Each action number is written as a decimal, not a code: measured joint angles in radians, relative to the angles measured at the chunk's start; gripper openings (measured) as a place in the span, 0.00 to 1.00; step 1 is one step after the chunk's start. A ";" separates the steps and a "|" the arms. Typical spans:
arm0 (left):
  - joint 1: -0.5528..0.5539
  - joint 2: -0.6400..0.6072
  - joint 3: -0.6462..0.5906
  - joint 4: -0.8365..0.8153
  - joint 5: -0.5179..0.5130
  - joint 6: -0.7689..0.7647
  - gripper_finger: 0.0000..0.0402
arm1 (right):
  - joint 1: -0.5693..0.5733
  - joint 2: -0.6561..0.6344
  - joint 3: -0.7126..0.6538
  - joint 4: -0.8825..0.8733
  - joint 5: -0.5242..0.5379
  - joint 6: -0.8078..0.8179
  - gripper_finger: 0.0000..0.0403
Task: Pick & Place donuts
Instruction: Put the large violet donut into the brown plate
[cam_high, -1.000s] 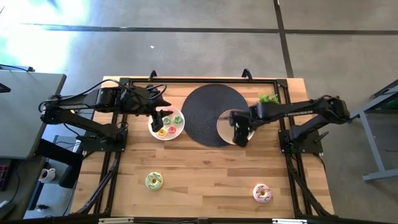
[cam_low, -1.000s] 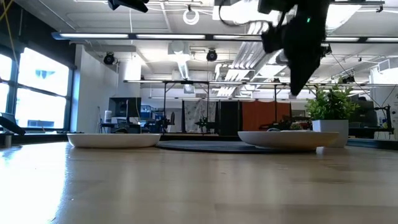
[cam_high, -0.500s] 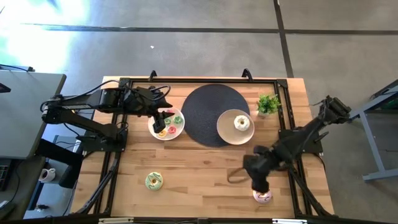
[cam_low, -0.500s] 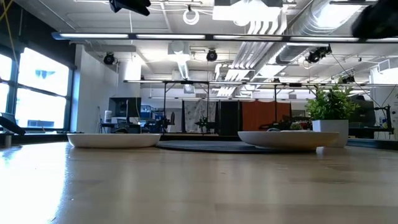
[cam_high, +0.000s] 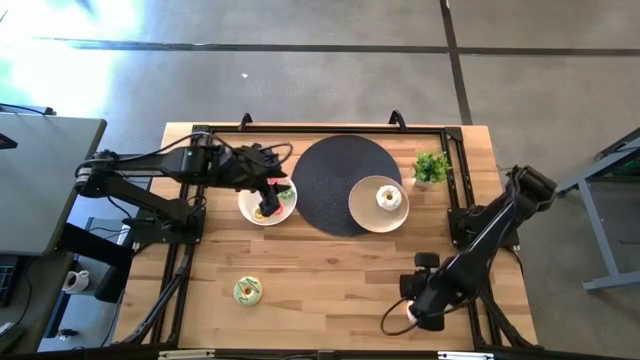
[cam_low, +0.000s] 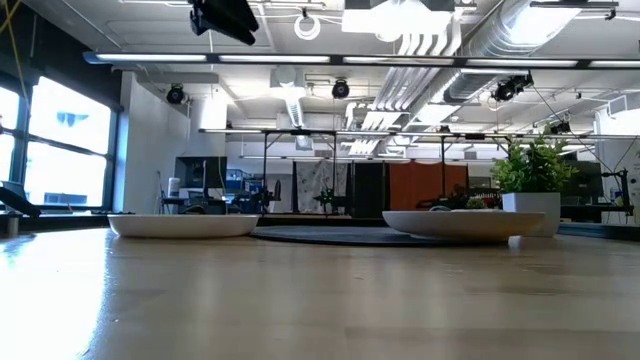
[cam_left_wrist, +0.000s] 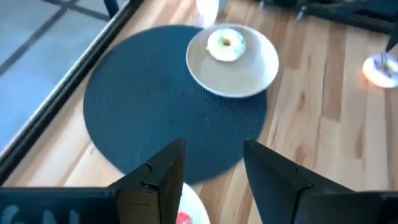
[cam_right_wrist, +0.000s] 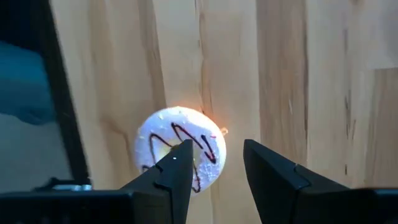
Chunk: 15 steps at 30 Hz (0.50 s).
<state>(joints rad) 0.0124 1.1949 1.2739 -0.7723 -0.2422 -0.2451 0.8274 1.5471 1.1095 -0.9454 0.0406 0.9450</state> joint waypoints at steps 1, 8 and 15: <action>0.000 0.005 0.000 0.013 0.000 0.000 0.40 | 0.003 0.017 0.000 0.000 -0.005 -0.007 0.34; 0.000 0.021 0.004 0.052 0.042 0.000 0.40 | 0.007 0.131 0.000 0.002 -0.120 -0.051 0.34; 0.000 0.021 0.004 0.073 0.057 0.000 0.40 | 0.001 0.211 0.000 -0.003 -0.116 -0.093 0.34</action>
<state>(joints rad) 0.0122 1.2158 1.2778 -0.6998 -0.1848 -0.2451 0.8289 1.7586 1.1095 -0.9482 -0.0759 0.8520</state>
